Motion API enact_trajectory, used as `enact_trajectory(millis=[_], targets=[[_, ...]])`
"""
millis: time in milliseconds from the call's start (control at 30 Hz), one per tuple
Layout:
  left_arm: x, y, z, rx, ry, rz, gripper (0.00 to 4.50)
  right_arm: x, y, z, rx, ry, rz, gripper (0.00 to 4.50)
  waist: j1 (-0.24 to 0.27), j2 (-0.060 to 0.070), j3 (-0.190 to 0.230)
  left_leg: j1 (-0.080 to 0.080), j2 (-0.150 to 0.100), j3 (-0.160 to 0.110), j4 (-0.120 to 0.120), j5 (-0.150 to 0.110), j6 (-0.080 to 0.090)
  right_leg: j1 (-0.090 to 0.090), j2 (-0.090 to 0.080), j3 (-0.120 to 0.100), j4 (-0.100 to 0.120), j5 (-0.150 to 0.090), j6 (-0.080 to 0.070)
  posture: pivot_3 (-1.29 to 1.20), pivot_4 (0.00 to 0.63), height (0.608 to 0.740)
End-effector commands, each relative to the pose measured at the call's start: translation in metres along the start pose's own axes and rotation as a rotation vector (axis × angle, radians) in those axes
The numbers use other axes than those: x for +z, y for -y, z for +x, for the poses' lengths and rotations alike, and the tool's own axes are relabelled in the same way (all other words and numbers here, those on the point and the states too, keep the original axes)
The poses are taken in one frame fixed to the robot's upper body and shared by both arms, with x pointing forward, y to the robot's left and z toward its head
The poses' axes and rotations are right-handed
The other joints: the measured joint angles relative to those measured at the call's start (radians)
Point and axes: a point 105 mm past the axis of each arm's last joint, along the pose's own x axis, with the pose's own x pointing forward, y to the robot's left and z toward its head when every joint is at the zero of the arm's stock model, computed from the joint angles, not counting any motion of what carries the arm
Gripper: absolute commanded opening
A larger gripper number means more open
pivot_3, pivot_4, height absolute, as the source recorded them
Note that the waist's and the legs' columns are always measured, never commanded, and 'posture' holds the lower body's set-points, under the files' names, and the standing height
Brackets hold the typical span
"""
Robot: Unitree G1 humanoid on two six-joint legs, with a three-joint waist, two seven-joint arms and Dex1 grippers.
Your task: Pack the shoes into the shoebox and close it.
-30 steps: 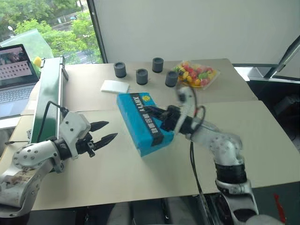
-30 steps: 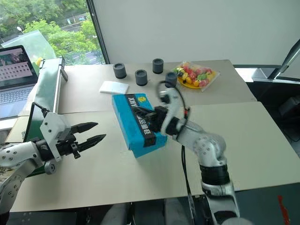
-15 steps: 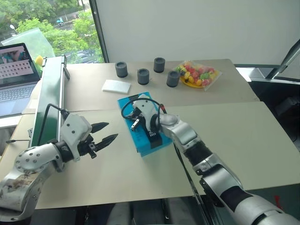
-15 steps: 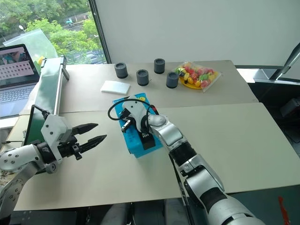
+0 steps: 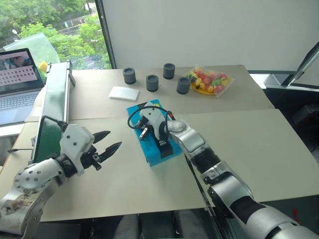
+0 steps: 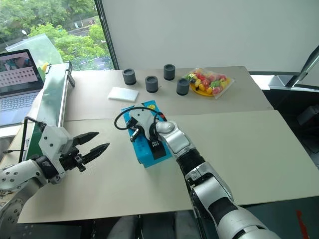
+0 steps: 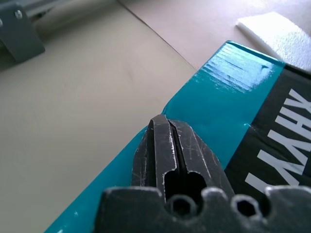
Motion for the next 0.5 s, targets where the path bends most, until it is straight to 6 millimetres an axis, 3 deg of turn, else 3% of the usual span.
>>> enact_trajectory(millis=[33,100,200,300,500], targets=[[0.010,-0.001,0.000,0.084,0.058,0.006,2.57,0.057,0.028,-0.028,-0.040,0.232,0.202,0.03,0.005,0.000,0.001,-0.001,0.000,0.000,0.000,0.000,0.000,-0.001,0.000,0.000,0.000,0.000,0.000,0.00,0.150,0.727],[0.007,-0.002,-0.001,0.133,0.063,-0.010,2.57,0.072,0.045,-0.047,-0.076,0.315,0.280,0.03,0.007,0.000,0.001,-0.004,0.000,-0.001,0.000,0.000,0.000,-0.003,0.000,0.000,0.000,0.000,0.000,0.00,0.150,0.727],[0.002,-0.009,-0.005,0.261,0.090,-0.081,2.57,0.076,0.072,-0.082,-0.151,0.378,0.352,0.03,0.009,0.000,0.001,-0.007,-0.001,-0.001,0.000,0.000,0.000,-0.005,-0.001,0.000,-0.002,0.000,0.000,0.00,0.150,0.727],[-0.001,-0.015,-0.008,0.381,0.124,-0.165,2.57,0.058,0.097,-0.112,-0.280,0.352,0.360,0.03,0.012,0.000,0.001,-0.008,-0.001,-0.002,0.000,-0.001,-0.002,-0.004,-0.002,-0.002,-0.004,0.000,0.000,0.00,0.150,0.727],[-0.011,-0.017,-0.008,0.498,0.118,-0.214,2.57,0.013,0.111,-0.127,-0.474,0.187,0.235,0.03,0.002,-0.001,0.001,-0.008,-0.002,0.000,0.000,-0.001,-0.002,-0.004,-0.003,-0.001,-0.003,0.000,0.000,0.00,0.150,0.727]])
